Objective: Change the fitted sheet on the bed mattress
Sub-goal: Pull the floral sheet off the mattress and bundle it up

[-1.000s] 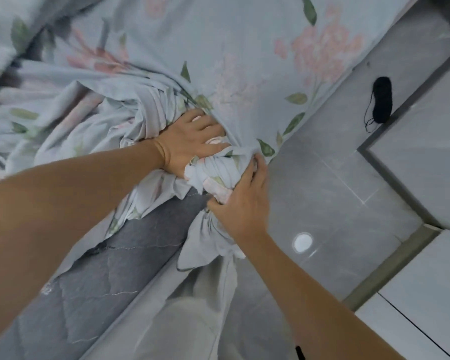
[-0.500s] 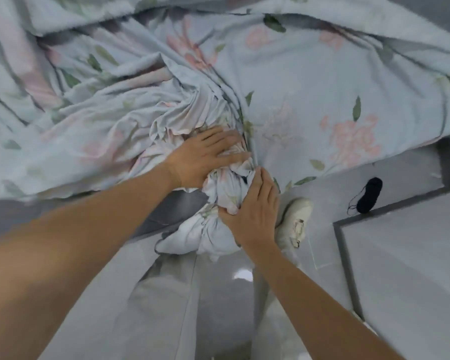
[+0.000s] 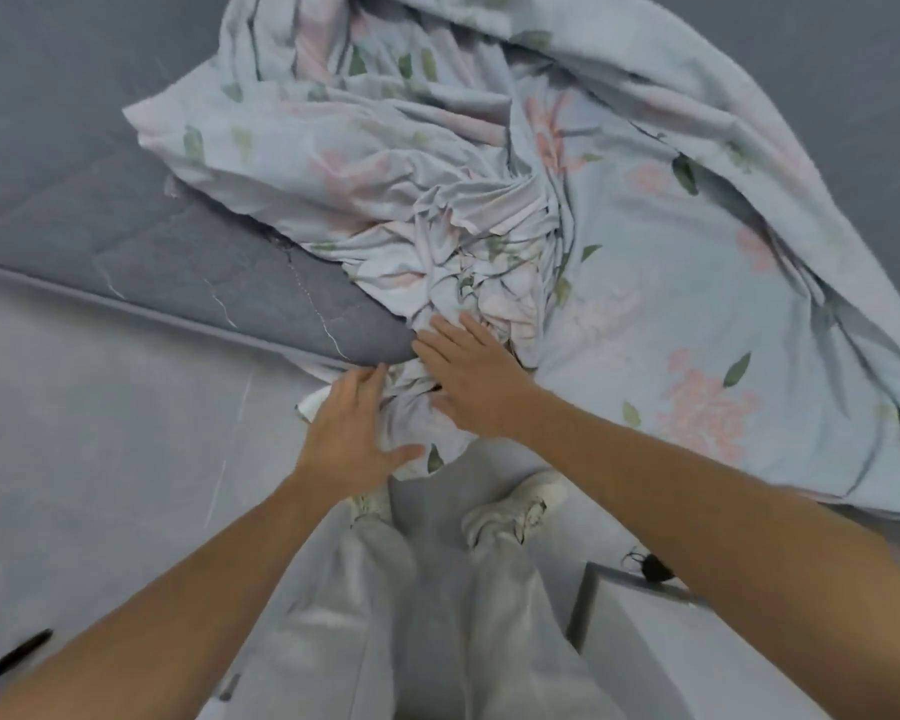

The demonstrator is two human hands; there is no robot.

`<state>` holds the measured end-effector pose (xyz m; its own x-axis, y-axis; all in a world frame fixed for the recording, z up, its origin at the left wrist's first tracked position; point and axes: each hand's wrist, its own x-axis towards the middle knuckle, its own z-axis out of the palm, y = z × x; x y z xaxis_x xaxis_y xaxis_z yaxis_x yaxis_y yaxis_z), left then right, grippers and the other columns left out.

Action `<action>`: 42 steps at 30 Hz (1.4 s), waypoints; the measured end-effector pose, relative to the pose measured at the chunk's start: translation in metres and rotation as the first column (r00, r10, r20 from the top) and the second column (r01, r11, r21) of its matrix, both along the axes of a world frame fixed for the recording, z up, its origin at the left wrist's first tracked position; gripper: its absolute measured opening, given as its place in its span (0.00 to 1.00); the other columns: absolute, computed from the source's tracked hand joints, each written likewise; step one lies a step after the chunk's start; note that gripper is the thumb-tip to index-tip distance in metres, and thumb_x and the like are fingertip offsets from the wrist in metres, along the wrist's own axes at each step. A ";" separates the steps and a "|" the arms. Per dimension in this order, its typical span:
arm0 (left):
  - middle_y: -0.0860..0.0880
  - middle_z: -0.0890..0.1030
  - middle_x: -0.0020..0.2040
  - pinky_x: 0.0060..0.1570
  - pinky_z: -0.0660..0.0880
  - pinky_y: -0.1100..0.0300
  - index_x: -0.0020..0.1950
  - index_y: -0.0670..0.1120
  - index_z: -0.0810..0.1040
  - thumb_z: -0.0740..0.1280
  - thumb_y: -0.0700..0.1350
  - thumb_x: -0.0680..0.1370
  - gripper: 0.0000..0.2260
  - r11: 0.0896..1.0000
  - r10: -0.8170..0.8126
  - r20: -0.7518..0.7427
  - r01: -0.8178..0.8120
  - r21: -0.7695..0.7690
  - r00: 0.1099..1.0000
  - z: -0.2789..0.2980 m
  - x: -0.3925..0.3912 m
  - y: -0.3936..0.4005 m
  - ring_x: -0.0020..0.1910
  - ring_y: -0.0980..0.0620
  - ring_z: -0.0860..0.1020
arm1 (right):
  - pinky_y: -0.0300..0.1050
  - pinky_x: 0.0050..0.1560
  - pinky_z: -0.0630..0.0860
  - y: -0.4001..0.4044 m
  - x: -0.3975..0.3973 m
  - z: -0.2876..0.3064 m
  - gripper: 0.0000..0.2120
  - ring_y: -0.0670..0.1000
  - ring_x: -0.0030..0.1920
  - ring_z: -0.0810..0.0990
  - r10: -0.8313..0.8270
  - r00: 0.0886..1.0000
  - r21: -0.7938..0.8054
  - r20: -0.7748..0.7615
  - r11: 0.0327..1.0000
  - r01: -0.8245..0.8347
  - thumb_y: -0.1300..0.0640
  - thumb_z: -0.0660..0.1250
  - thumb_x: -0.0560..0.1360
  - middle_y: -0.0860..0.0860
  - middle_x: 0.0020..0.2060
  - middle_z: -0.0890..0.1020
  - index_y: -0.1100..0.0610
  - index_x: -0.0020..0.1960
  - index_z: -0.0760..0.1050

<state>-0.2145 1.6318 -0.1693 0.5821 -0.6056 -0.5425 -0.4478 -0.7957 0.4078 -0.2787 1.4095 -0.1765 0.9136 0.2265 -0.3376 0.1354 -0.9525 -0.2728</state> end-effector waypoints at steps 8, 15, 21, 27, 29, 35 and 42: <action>0.38 0.61 0.80 0.79 0.60 0.45 0.81 0.41 0.56 0.80 0.64 0.65 0.56 0.973 0.230 0.061 -0.231 0.008 0.971 -0.040 -0.060 -0.027 0.81 0.40 0.59 | 0.73 0.79 0.53 0.003 0.000 -0.006 0.39 0.65 0.76 0.68 0.289 0.952 -0.273 -0.100 0.912 -0.305 0.52 0.77 0.69 0.58 0.69 0.75 0.62 0.76 0.69; 0.44 0.77 0.64 0.61 0.74 0.47 0.71 0.44 0.69 0.84 0.59 0.62 0.45 0.932 0.357 0.162 -0.339 -0.130 0.920 -0.056 -0.060 -0.033 0.64 0.42 0.75 | 0.63 0.68 0.65 0.014 0.022 -0.008 0.17 0.58 0.52 0.76 0.279 0.954 -0.295 -0.109 0.908 -0.299 0.57 0.75 0.60 0.53 0.40 0.79 0.57 0.47 0.76; 0.44 0.73 0.60 0.54 0.73 0.49 0.60 0.48 0.73 0.83 0.61 0.61 0.35 0.954 0.279 0.237 -0.240 -0.182 0.931 -0.063 -0.055 -0.031 0.58 0.42 0.73 | 0.56 0.63 0.63 0.012 0.029 0.003 0.09 0.53 0.53 0.75 0.305 0.921 -0.303 -0.245 0.878 -0.371 0.53 0.74 0.68 0.48 0.41 0.82 0.50 0.47 0.78; 0.46 0.79 0.48 0.48 0.76 0.49 0.50 0.48 0.74 0.83 0.58 0.60 0.29 0.949 0.260 0.199 -0.213 -0.230 0.945 -0.042 -0.067 -0.048 0.49 0.42 0.79 | 0.54 0.56 0.61 -0.011 0.013 0.021 0.09 0.53 0.48 0.76 0.375 0.895 -0.260 -0.240 0.864 -0.432 0.50 0.74 0.67 0.48 0.35 0.77 0.50 0.45 0.79; 0.47 0.80 0.41 0.46 0.75 0.50 0.45 0.50 0.69 0.83 0.57 0.60 0.27 0.952 0.248 0.174 -0.207 -0.224 0.953 -0.026 -0.068 -0.061 0.42 0.42 0.80 | 0.52 0.53 0.60 -0.022 0.008 0.033 0.10 0.53 0.45 0.76 0.366 0.898 -0.252 -0.244 0.870 -0.423 0.50 0.74 0.65 0.47 0.33 0.75 0.50 0.43 0.77; 0.48 0.80 0.43 0.37 0.70 0.53 0.54 0.48 0.66 0.79 0.57 0.69 0.27 0.964 0.217 0.003 -0.214 -0.159 0.976 0.026 -0.069 -0.119 0.41 0.43 0.80 | 0.51 0.52 0.61 -0.083 -0.006 0.082 0.09 0.55 0.39 0.77 0.243 0.944 -0.213 -0.224 0.933 -0.290 0.51 0.73 0.65 0.48 0.32 0.75 0.51 0.42 0.75; 0.52 0.74 0.41 0.38 0.66 0.54 0.59 0.45 0.70 0.77 0.50 0.71 0.23 0.932 0.223 0.048 -0.199 -0.303 0.974 0.072 -0.083 -0.211 0.43 0.41 0.79 | 0.51 0.54 0.66 -0.186 -0.011 0.121 0.18 0.54 0.37 0.70 0.152 0.973 -0.176 -0.175 0.967 -0.183 0.41 0.78 0.65 0.45 0.31 0.67 0.50 0.43 0.76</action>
<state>-0.2975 1.4213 -0.0969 0.7480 -0.5892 -0.3056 -0.3233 -0.7255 0.6076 -0.2894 1.2233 -0.0553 0.7992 0.2896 -0.5267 0.2671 -0.9561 -0.1204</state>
